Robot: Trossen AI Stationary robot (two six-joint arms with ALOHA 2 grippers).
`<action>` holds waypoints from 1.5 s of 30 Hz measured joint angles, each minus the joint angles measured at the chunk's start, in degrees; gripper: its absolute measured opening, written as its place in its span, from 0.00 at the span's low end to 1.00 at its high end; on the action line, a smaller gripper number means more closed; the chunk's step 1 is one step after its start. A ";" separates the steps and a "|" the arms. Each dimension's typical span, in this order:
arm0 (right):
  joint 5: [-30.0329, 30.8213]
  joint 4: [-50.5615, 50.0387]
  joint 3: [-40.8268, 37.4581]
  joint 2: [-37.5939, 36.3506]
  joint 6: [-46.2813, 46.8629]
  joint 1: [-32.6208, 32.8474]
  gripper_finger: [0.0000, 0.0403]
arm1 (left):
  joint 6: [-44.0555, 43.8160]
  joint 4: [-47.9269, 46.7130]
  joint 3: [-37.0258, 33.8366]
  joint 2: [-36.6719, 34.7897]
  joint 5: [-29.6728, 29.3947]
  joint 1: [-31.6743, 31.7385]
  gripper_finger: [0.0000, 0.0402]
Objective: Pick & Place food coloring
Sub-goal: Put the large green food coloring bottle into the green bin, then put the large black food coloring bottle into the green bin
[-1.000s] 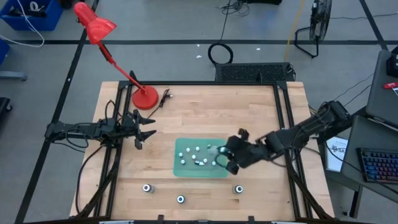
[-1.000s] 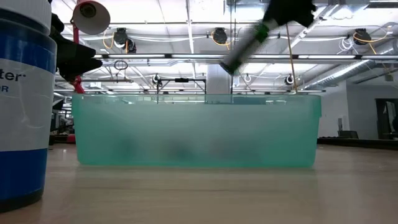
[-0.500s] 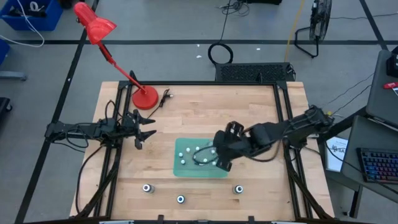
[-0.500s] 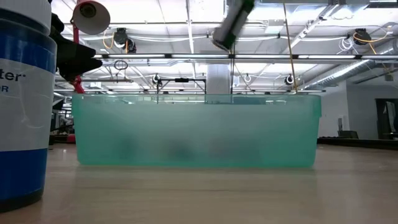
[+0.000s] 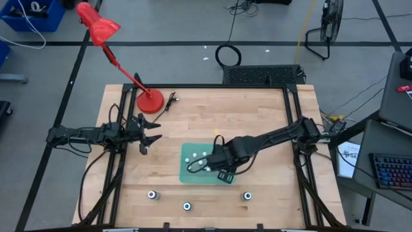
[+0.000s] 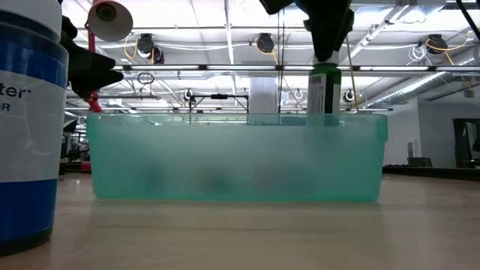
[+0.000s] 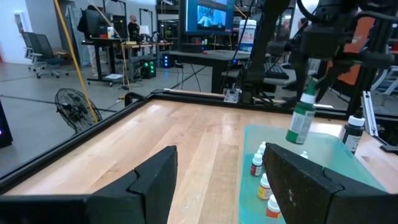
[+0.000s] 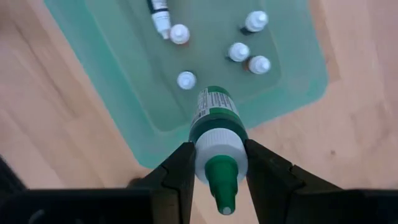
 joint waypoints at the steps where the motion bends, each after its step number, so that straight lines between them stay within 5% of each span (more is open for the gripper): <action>1: -0.10 0.31 0.01 0.30 -0.30 -0.03 0.27 | 0.01 -0.01 0.00 0.00 0.00 -0.01 0.60; 23: -4.20 10.26 -10.91 0.53 -5.29 -1.94 0.27 | -0.01 0.01 0.00 0.00 0.00 -0.02 0.60; 31: -4.62 11.13 -12.07 0.51 -4.74 -2.07 0.46 | 0.01 0.00 0.00 0.00 0.00 -0.02 0.60; 39: -6.46 12.43 -12.07 -2.86 -0.69 -2.74 0.51 | 0.00 -0.01 0.00 0.00 0.00 0.00 0.60; 45: -12.14 8.85 -12.04 -8.08 13.53 0.22 0.49 | 0.01 0.01 0.00 0.00 0.00 -0.01 0.60</action>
